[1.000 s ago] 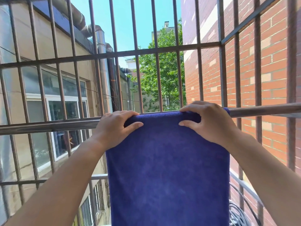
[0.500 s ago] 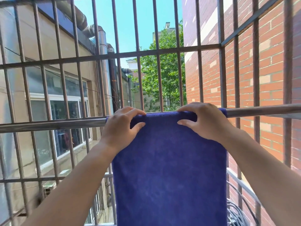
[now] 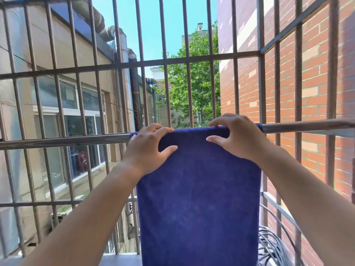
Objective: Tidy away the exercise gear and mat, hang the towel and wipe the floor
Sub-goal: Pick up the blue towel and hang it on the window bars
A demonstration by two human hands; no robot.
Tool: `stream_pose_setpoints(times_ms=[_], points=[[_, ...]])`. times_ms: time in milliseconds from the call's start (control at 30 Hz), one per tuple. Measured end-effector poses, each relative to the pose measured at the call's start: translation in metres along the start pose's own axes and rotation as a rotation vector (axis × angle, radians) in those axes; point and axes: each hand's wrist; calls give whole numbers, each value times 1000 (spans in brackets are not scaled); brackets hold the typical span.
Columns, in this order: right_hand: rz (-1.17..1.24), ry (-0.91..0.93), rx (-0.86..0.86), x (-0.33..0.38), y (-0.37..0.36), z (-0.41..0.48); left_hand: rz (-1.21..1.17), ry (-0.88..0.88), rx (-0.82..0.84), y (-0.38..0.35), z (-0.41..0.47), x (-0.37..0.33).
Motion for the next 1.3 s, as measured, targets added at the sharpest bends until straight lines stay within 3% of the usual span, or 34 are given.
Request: stream_pose_setpoints(times_ms=[300,533,733,1067,1300], points=[[81,2,27,31,-17,-44,-31,71,48,2,-49,-18],[203,-35,75,50,-52,-119,-62,130,31,-5,-141,-31],[279,-60,133,76,-69,-193,-128,135,112,-8,-224,-41],[388,-237,414,115,-103,-327,-157,343,420,-11,-381,-58],[478,-253,602,134,-113,-378,-141,434,515,14,-441,-65]])
Point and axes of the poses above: each hand's wrist, its own z-axis towards the middle knuckle, its own y-axis out of the back of the hand, x = y × z, and after that the axes turned 10 degrees about z, right-handed
